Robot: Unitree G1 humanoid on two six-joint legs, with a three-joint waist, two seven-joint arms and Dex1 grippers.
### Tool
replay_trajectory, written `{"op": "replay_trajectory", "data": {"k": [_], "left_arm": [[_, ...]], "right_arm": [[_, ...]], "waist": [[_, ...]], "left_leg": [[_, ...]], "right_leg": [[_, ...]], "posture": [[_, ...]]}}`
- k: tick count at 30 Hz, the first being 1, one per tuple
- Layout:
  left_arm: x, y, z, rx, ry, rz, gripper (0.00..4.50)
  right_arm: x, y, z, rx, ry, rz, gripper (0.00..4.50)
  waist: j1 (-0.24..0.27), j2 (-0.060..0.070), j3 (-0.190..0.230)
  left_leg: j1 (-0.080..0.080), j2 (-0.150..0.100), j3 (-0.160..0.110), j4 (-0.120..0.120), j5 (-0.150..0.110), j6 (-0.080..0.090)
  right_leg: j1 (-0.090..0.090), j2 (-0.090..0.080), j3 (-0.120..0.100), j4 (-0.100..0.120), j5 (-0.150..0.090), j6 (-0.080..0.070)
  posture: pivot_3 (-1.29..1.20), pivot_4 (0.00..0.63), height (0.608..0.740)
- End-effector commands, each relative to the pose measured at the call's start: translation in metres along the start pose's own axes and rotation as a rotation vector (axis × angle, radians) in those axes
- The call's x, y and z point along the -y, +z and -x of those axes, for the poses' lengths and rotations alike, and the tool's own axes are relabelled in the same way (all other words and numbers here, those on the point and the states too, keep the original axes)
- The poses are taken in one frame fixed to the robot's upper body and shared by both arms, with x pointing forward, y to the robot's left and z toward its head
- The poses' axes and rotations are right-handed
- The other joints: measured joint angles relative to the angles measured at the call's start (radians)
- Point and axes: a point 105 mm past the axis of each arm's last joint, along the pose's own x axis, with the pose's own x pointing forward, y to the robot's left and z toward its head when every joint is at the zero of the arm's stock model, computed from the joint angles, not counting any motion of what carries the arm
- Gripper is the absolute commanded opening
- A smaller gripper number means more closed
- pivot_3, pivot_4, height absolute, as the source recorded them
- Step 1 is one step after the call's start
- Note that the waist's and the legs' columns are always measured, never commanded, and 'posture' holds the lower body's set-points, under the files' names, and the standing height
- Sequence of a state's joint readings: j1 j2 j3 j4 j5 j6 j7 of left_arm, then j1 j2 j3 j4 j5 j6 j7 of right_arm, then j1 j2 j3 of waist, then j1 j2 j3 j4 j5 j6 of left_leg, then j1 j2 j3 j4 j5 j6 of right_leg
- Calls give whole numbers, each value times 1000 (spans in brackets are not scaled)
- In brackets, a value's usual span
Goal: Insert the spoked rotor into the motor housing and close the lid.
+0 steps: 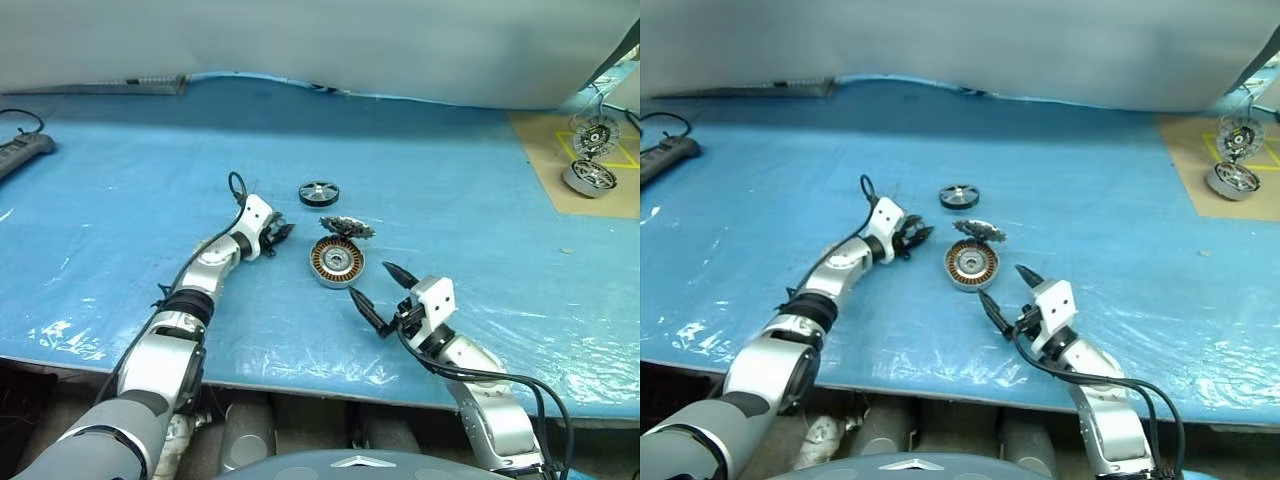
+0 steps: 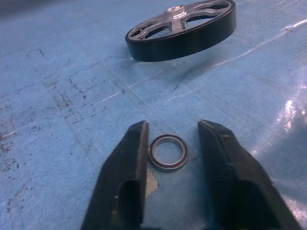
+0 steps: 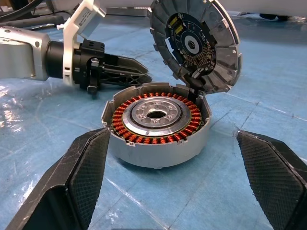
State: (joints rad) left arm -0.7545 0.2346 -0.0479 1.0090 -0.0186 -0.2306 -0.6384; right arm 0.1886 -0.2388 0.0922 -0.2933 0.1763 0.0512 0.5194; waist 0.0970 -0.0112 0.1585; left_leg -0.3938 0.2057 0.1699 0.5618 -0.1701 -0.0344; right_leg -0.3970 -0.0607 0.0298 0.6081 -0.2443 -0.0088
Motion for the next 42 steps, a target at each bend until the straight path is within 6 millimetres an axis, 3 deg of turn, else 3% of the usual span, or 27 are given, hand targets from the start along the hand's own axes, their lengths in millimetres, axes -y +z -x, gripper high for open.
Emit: {"op": "replay_trajectory", "data": {"k": [1,5,13,24,29,33,42], "left_arm": [[3,-23,6,-82,-11,21,676],[2,-22,10,-69,-20,7,680],[5,-7,37,35,-117,-76,680],[36,55,72,215,-361,-120,680],[50,74,73,232,-460,-127,680],[73,69,68,195,-590,-164,680],[93,55,39,175,-642,-178,680]], "right_arm": [[7,5,4,23,-21,53,4500],[10,4,6,17,-31,64,4500],[18,2,10,20,-50,56,4500],[16,-6,15,0,5,93,4500],[11,-10,17,-12,23,91,4500],[11,-11,15,-14,22,96,4500],[13,-7,13,0,6,88,4500]], "waist": [[0,1,0],[-1,1,0],[-4,1,0],[-2,1,0],[-4,1,0],[-4,1,0],[-3,1,0]], "left_leg": [[0,0,0,0,0,0],[0,0,0,0,0,1],[-1,0,1,-3,0,1],[-7,1,1,-4,0,1],[-7,1,1,-4,0,1],[-6,1,2,-4,0,1],[-7,0,2,-3,0,0]], "right_leg": [[0,0,0,0,0,0],[0,0,0,0,0,0],[-2,1,0,-2,1,2],[-8,1,0,-2,-1,-1],[-8,1,0,-2,-1,-1],[-8,1,0,-2,-1,-1],[-8,1,0,-2,1,3]], "posture": [[0,150,740],[0,150,740],[0,150,740],[0,150,740],[0,150,740],[0,150,740],[0,150,740]]}}
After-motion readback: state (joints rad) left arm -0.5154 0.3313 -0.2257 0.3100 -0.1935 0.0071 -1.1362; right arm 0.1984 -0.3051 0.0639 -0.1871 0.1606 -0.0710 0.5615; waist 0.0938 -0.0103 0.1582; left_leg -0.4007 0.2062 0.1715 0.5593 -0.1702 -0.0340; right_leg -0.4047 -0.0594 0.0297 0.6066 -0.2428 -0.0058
